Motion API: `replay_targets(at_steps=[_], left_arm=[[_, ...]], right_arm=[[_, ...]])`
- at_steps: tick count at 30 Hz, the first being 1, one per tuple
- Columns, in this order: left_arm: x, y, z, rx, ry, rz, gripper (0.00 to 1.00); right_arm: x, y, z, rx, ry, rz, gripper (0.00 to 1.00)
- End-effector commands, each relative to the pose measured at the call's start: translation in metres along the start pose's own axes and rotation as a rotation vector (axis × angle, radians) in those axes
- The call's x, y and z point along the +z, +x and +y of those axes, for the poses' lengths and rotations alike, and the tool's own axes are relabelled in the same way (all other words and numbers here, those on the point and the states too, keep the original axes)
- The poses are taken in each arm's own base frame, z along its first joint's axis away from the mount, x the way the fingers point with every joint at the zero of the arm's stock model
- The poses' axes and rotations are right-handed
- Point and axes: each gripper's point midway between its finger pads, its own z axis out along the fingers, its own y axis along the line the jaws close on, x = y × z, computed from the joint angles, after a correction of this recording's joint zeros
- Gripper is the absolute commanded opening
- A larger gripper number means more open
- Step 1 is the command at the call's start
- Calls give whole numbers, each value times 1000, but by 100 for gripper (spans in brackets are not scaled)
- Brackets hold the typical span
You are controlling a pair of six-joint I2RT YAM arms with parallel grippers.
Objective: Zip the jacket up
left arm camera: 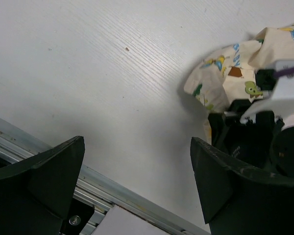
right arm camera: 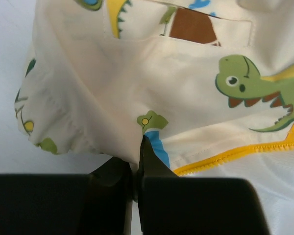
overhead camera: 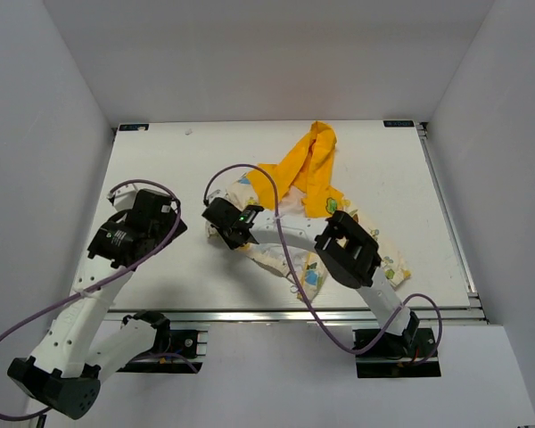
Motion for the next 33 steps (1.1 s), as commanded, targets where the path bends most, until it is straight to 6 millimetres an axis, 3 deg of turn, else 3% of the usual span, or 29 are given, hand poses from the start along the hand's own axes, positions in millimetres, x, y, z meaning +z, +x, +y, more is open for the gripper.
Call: replay_targets(at_steps=[1, 2, 3, 4, 5, 7, 8, 9, 10, 11, 14, 18, 19, 27, 30, 33], left_arm=[[2, -7, -11, -3, 44, -29, 98], [3, -8, -21, -4, 91, -27, 98], [6, -5, -26, 17, 112, -20, 98], [13, 3, -28, 40, 119, 3, 98], [16, 2, -39, 47, 161, 2, 98], [28, 23, -51, 123, 213, 81, 98], [30, 28, -68, 151, 295, 100, 98], [34, 34, -75, 164, 323, 121, 98], [41, 43, -77, 184, 338, 150, 98], [48, 47, -90, 220, 383, 155, 98], [60, 69, -114, 272, 496, 226, 98], [68, 87, -143, 357, 579, 271, 98], [69, 89, -149, 381, 585, 270, 98], [96, 125, -196, 506, 613, 350, 98], [104, 134, -212, 493, 642, 344, 98], [113, 129, -225, 457, 627, 316, 97]], right_arm=[[-31, -3, -29, 27, 70, -54, 0], [-65, -25, -33, 54, 37, -135, 0], [-71, -14, -40, 57, 27, -130, 0], [-84, -26, -49, 98, -17, -182, 0], [-119, -45, -61, 137, -52, -264, 0], [-137, -43, -87, 198, -106, -280, 0], [-163, -53, -100, 228, -132, -336, 0], [-172, -53, -103, 236, -182, -343, 0], [-176, -48, -123, 267, -170, -347, 0], [-194, -50, -134, 279, -176, -384, 0], [-210, -34, -162, 300, -134, -382, 0], [-212, -2, -192, 357, -74, -353, 0], [-212, 9, -194, 366, -68, -343, 0], [-222, 39, -227, 457, -11, -351, 0], [-223, 43, -227, 462, -39, -341, 0], [-223, 39, -222, 457, -79, -342, 0]])
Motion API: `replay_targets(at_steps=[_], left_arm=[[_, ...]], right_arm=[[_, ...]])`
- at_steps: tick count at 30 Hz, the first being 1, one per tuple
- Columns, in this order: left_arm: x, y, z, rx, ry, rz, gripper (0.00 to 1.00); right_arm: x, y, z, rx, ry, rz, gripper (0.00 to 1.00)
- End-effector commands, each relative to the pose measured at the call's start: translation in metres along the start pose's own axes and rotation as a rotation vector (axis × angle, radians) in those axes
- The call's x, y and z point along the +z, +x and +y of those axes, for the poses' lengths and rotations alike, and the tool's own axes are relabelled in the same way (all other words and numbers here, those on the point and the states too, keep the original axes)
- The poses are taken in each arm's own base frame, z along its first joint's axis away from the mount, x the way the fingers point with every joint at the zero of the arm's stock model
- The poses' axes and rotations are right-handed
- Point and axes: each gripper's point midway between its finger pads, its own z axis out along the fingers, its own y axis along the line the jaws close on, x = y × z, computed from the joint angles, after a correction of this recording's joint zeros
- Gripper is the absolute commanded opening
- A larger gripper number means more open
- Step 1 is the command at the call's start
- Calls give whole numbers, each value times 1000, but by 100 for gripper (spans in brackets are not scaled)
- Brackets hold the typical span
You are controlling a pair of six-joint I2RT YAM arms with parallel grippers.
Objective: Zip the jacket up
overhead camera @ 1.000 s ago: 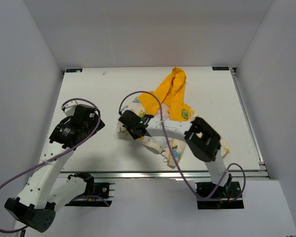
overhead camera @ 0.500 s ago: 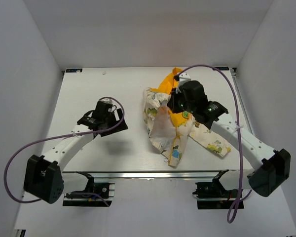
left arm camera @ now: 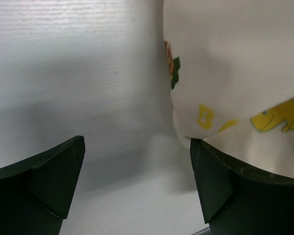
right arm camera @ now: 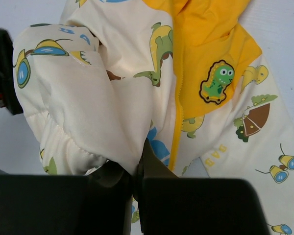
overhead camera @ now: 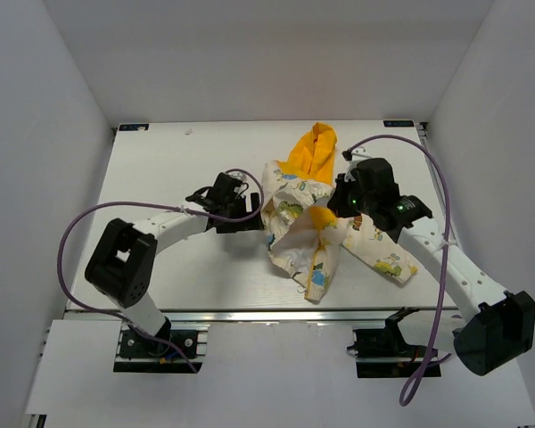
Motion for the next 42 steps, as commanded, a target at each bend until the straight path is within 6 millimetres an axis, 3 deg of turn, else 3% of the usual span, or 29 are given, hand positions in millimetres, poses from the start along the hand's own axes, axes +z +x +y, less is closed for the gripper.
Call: replay_targets(at_steps=[1, 3, 7, 11, 15, 16, 18, 19, 20, 21, 23, 24, 25, 26, 27, 30, 33, 34, 35, 37, 38, 41, 42], left_arm=[[6, -38, -22, -16, 46, -113, 97], [10, -53, -32, -12, 68, -140, 96], [15, -51, -57, 13, 197, -113, 95], [30, -45, -46, 7, 150, -95, 93], [42, -44, -60, 16, 231, -72, 67], [43, -45, -64, 20, 249, -75, 45], [41, -51, -70, 33, 271, -91, 24], [40, -56, -66, 34, 244, -107, 0], [35, -68, -68, 44, 227, -134, 0], [30, -71, -62, 54, 178, -133, 0], [22, -97, -31, 72, -28, -227, 0], [8, -110, -22, 85, -113, -248, 0], [-4, -127, 2, 114, -262, -310, 0], [-14, -130, 17, 132, -359, -306, 0], [-32, -155, 22, 155, -426, -365, 0], [-74, -193, 58, 206, -716, -467, 0], [-103, -212, 87, 213, -950, -514, 0], [-112, -224, 97, 208, -995, -523, 0], [-124, -230, 107, 187, -1065, -548, 1], [-137, -244, 124, 170, -1122, -563, 57], [-141, -249, 132, 154, -1156, -574, 94], [-149, -256, 158, 104, -1198, -553, 98], [-151, -256, 172, 58, -1207, -550, 98]], right_arm=[[-5, -9, 14, -6, -79, -20, 0], [-3, -5, 16, -8, -94, -10, 0], [-1, 0, 14, 3, -85, 3, 0], [-5, -3, 13, -4, -82, -24, 0], [-7, 2, 10, -11, -67, -10, 0], [-7, 4, 8, -11, -58, -4, 0], [-8, 6, 7, -12, -55, -5, 0], [-8, 8, 5, -11, -50, -4, 0], [-8, 10, 5, -10, -50, -3, 0], [-9, 9, 4, -10, -49, -10, 0], [-8, 12, 3, -12, -44, -4, 0], [-7, 13, 2, -15, -40, -1, 0], [-7, 14, 3, -22, -47, 4, 0], [-5, 17, 3, -26, -53, 13, 0], [-3, 20, 6, -27, -69, 23, 0], [6, 31, 26, -20, -188, 57, 0], [23, 46, 49, -21, -251, 111, 0], [27, 51, 69, -55, -296, 114, 0], [37, 63, 79, -72, -310, 155, 0], [42, 78, 114, -120, -377, 195, 0], [55, 90, 122, -127, -385, 236, 0], [76, 112, 148, -122, -429, 315, 0], [81, 118, 152, -115, -430, 338, 5]])
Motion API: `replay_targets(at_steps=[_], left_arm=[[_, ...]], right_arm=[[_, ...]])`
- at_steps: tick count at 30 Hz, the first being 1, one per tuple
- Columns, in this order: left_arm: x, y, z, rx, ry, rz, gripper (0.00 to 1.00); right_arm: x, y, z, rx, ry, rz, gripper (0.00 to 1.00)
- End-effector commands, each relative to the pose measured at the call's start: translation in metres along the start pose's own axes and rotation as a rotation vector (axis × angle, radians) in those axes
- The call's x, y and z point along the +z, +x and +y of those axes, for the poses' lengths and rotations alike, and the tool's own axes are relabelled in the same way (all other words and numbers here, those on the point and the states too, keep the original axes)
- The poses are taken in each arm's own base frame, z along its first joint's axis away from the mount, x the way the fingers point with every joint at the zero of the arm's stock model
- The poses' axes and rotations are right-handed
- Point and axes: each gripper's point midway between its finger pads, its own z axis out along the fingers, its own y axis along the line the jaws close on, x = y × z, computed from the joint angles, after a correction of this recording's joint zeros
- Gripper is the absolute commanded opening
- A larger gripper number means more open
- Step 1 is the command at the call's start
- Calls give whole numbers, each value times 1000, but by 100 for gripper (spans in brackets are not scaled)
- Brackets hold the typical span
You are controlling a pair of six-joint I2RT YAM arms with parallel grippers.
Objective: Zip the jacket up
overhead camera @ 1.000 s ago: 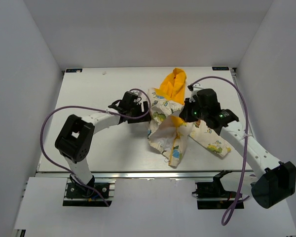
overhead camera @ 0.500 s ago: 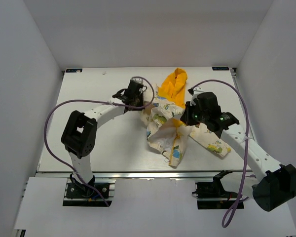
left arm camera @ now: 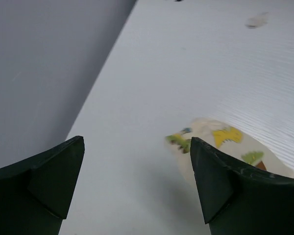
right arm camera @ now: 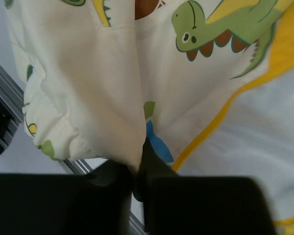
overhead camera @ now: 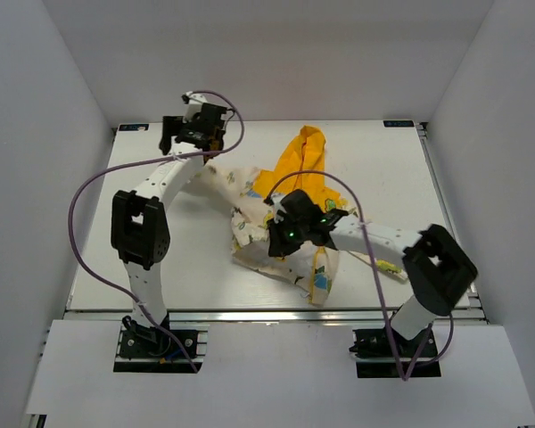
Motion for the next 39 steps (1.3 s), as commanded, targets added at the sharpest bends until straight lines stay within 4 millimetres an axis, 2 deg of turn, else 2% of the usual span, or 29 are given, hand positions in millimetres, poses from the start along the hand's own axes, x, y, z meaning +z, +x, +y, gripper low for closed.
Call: replay_targets(at_steps=[1, 2, 4, 5, 6, 7, 9, 10, 12, 13, 15, 16, 17, 18, 19, 20, 21, 22, 24, 25, 26, 29, 30, 31, 34, 35, 39], left_arm=[[18, -7, 55, -41, -178, 33, 98], [20, 6, 64, -15, -205, 76, 98], [25, 20, 82, -54, -249, 124, 98], [26, 23, 85, -77, -241, 141, 98], [30, 26, 90, -124, -214, 166, 98], [30, 27, 92, -148, -201, 181, 98], [22, 26, 90, -194, -136, 206, 98], [19, 26, 87, -211, -94, 220, 98], [10, 23, 71, -241, 27, 240, 98], [-3, 15, 50, -291, 190, 249, 98], [-20, 29, 19, -283, 398, 296, 98], [-35, 12, 9, -333, 524, 242, 98], [-61, 15, -19, -345, 730, 270, 98], [-74, 44, -35, -327, 825, 333, 98], [-93, 31, -42, -360, 933, 270, 98], [-116, 38, -57, -351, 1031, 288, 98], [-124, 59, -65, -330, 1047, 327, 98], [-132, 63, -69, -327, 1056, 323, 98], [-153, 84, -87, -286, 1071, 362, 98], [-159, 105, -95, -257, 1082, 396, 98], [-175, 122, -108, -207, 1122, 428, 98], [-187, 174, -122, -139, 1152, 565, 98], [-188, 186, -122, -133, 1155, 598, 98], [-185, 206, -119, -114, 1126, 640, 98], [-172, 233, -108, -77, 1023, 679, 98], [-171, 245, -103, -60, 1003, 698, 98], [-169, 265, -93, -50, 964, 721, 98]], right_arm=[[26, -8, 24, 14, -70, 31, 22], [29, -8, 29, 7, -76, 42, 29], [35, -6, 42, -37, -97, 62, 62], [34, -5, 48, -52, -111, 66, 64], [32, -5, 53, -63, -125, 63, 85], [26, -6, 60, -74, -144, 53, 89], [18, -2, 60, -72, -140, 53, 89], [6, -8, 62, -78, -134, 24, 89], [-5, -10, 49, -62, -56, -7, 89], [-20, -15, 43, -48, -21, -36, 89], [-33, -10, 23, 10, 55, -51, 90], [-49, -12, 9, 59, 85, -76, 89], [-55, -8, 1, 105, 97, -77, 89], [-60, 3, -20, 162, 130, -65, 89], [-70, 7, -26, 183, 142, -82, 89], [-74, 13, -34, 194, 159, -85, 89], [-78, 24, -48, 221, 194, -88, 89], [-80, 30, -54, 233, 211, -83, 89], [-81, 39, -62, 268, 222, -79, 89], [-78, 48, -65, 288, 224, -64, 89], [-74, 47, -66, 294, 211, -82, 89], [-57, 62, -70, 347, 183, -55, 89], [-49, 65, -72, 360, 174, -44, 89], [-45, 66, -74, 369, 174, -34, 89], [-35, 68, -88, 370, 216, -5, 89], [-34, 62, -91, 367, 228, -13, 89], [-27, 56, -118, 392, 318, -8, 89]])
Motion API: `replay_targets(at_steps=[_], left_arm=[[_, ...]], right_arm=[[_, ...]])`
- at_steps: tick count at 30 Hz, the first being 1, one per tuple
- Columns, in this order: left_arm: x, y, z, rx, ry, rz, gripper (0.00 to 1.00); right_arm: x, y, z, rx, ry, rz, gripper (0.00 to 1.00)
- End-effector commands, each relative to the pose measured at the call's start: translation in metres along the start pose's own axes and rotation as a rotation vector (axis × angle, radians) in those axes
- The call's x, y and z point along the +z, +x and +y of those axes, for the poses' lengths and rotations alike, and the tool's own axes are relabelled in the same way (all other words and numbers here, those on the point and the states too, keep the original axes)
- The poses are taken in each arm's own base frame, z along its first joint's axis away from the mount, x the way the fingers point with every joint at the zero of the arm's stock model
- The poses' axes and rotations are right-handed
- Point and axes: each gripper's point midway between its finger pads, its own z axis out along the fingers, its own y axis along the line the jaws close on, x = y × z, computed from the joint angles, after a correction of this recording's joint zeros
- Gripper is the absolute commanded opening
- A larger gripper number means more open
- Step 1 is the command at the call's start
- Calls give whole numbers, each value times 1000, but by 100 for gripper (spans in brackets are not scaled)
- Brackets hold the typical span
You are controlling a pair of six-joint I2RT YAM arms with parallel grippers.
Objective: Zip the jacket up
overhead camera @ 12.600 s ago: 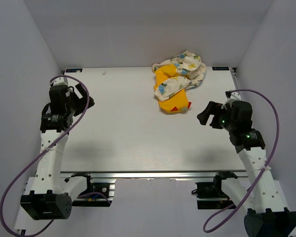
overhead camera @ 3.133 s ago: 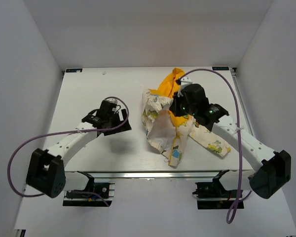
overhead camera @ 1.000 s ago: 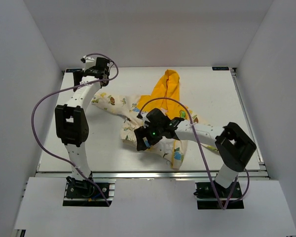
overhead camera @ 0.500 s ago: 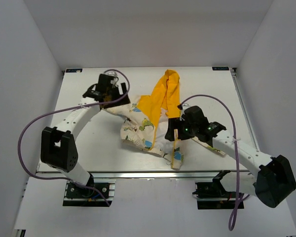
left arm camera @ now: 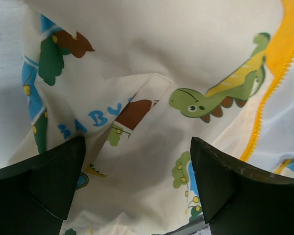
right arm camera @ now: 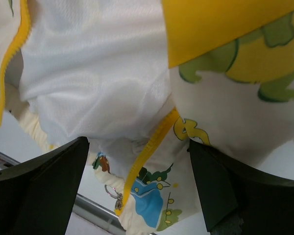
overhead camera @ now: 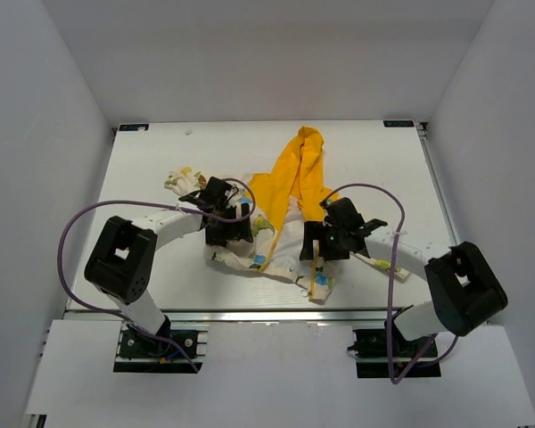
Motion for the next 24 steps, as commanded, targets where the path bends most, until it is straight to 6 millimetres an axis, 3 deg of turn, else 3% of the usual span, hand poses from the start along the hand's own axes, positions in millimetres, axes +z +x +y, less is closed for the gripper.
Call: replay_targets(at_steps=[1, 5, 9, 11, 12, 13, 15, 16, 19, 20, 22, 23, 24], left_arm=[[0, 20, 17, -22, -49, 27, 98], [7, 43, 26, -61, -58, 66, 98], [7, 28, 16, -85, -26, 11, 98], [6, 18, 13, -110, -22, -27, 98], [6, 10, 10, -109, -11, -55, 98], [6, 5, 7, -107, -6, -64, 98], [5, -5, 8, -107, -32, -86, 98], [-1, -20, 1, -100, -24, -118, 98], [-17, -49, -10, -73, -19, -190, 98], [-27, -57, -13, -65, -13, -222, 98], [-42, -68, -19, -62, -4, -266, 98], [-59, -74, -25, -58, 11, -296, 98], [-71, -79, -29, -61, 22, -322, 98]], right_arm=[[10, -30, -13, 16, 59, -68, 89], [21, -61, -38, 33, 116, -85, 89], [30, -101, -46, 48, 73, -127, 89], [38, -116, -46, 46, 24, -131, 89], [36, -135, -39, 23, 6, -163, 89], [37, -142, -37, 9, 1, -165, 89], [34, -147, -31, -22, -21, -150, 89], [29, -150, -26, -38, -31, -160, 89], [2, -149, -21, -78, -26, -203, 89], [-18, -153, -16, -96, -21, -249, 89], [-30, -131, -23, -97, 6, -235, 89], [-49, -130, -21, -99, 16, -280, 89], [-58, -110, -25, -70, 32, -271, 89]])
